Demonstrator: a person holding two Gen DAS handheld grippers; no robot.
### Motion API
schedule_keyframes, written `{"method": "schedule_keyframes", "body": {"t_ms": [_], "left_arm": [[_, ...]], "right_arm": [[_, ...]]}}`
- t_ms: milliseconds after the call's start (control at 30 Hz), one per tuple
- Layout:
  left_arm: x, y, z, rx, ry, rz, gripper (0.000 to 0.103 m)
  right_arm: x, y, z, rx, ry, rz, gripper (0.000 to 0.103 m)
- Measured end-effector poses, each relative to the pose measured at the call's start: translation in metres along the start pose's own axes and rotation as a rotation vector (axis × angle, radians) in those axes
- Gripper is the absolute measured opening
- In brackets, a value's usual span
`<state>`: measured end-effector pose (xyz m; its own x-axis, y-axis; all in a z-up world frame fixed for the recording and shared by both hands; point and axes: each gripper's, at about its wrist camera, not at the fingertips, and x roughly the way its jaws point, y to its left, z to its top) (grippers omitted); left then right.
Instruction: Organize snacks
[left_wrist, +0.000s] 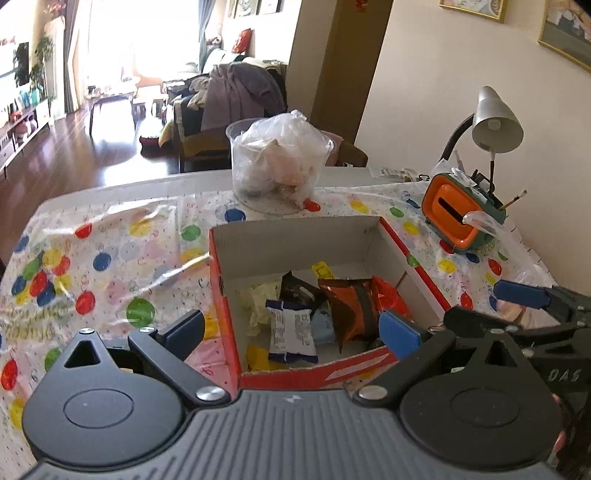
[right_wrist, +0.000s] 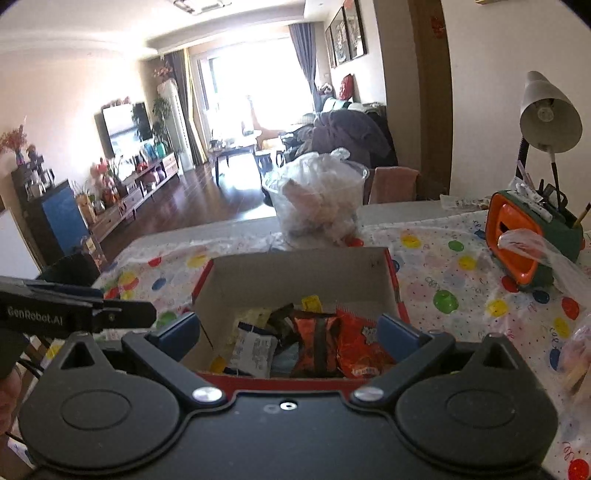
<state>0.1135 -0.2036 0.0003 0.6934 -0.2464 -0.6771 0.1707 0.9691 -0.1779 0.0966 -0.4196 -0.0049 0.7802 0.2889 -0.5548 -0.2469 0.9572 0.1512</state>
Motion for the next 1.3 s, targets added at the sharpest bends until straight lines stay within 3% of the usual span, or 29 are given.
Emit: {"method": "schedule_keyframes", "body": {"t_ms": [167,533,1300], "left_arm": [[0.0,-0.003,-0.004,-0.014,0.005,0.004,0.101],[0.001,-0.007,-0.002,-0.006,0.001,0.022,0.101],[-0.012,-0.009,-0.001,0.006,-0.069,0.015,0.101]], "right_arm": [[0.002,-0.001,-0.005,0.014,0.025,-0.05,0.103],[0.004,-0.003,-0.005,0.027,0.044,-0.006,0.103],[-0.004,-0.005,0.004,0.076,-0.018,-0.002,0.103]]}}
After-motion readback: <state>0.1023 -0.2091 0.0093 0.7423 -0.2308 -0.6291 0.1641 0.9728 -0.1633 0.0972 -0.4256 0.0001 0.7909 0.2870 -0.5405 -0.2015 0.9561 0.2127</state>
